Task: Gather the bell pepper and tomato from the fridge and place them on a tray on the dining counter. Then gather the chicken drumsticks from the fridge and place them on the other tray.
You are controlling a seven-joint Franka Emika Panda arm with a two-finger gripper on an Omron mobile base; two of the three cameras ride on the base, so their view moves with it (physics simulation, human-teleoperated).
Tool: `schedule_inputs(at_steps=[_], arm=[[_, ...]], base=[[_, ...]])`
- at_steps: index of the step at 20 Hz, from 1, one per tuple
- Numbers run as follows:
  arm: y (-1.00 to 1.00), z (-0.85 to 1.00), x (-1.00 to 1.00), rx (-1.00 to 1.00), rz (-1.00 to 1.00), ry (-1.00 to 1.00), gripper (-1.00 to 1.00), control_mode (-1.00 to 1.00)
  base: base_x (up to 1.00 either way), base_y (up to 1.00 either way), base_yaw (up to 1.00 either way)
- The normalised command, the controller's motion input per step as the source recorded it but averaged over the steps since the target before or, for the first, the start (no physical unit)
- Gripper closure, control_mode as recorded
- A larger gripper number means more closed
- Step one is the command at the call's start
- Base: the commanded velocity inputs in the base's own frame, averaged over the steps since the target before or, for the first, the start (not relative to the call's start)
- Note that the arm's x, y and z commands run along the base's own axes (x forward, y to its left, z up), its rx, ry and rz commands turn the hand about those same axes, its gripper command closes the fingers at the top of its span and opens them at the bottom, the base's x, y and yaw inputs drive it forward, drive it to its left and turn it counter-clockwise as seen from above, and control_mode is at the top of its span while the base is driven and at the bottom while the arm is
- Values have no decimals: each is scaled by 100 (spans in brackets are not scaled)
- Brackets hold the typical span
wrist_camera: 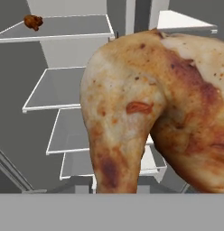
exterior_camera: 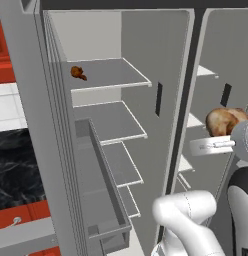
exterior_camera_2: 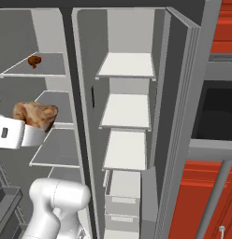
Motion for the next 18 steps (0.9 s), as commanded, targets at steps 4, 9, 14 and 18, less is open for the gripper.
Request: schedule_inputs(at_steps=[4,9,14,18], arm=[[0,-2,-5,0,0,0,100,100],[0,0,0,0,0,0,100,100],[0,0,0,0,0,0,100,100],[0,0,0,0,0,0,100,100]], base=[[-29,0,-12],[-34,14,-37],[-22,37,-46],[-29,40,-52]])
